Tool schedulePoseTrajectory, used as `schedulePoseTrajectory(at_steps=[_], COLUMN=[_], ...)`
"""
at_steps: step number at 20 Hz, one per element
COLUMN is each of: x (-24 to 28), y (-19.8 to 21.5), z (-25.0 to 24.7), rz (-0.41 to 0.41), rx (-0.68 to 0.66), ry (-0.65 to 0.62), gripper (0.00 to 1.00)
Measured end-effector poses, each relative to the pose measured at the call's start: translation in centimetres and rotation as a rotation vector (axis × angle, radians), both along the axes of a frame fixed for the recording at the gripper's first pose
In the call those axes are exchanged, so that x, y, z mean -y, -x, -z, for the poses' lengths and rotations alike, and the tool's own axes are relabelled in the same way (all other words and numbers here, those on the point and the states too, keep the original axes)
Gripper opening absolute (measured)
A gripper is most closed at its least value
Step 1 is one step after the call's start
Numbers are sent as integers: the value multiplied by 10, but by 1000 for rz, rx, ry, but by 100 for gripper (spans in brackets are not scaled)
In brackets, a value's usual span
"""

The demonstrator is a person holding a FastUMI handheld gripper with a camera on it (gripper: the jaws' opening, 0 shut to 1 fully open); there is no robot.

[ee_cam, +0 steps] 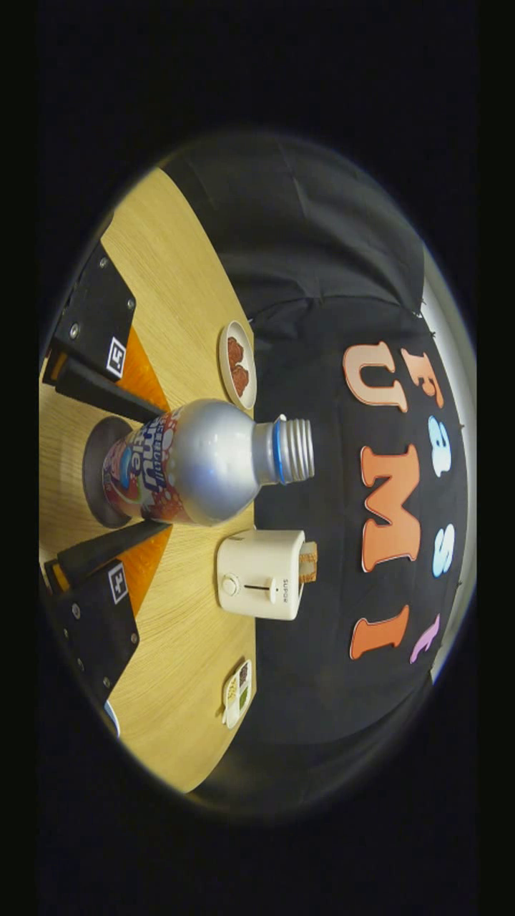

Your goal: Take the bottle from table, then pour the juice into the cup, finally place the bottle on the coaster

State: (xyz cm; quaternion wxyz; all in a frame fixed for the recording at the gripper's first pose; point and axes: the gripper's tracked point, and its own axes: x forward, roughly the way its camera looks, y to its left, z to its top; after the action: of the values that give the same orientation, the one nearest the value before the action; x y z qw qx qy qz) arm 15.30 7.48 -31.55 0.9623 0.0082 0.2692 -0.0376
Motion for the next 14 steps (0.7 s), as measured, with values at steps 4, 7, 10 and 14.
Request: schedulePoseTrajectory(at_steps=[4,7,10,14], x=[-1,0,2,2], y=[3,6,9,22], z=[0,-3,-15,-35], rz=[1,9,8,3], rx=[-9,-9,12,33], ry=[-9,-9,5,12], gripper=[79,81,83,86])
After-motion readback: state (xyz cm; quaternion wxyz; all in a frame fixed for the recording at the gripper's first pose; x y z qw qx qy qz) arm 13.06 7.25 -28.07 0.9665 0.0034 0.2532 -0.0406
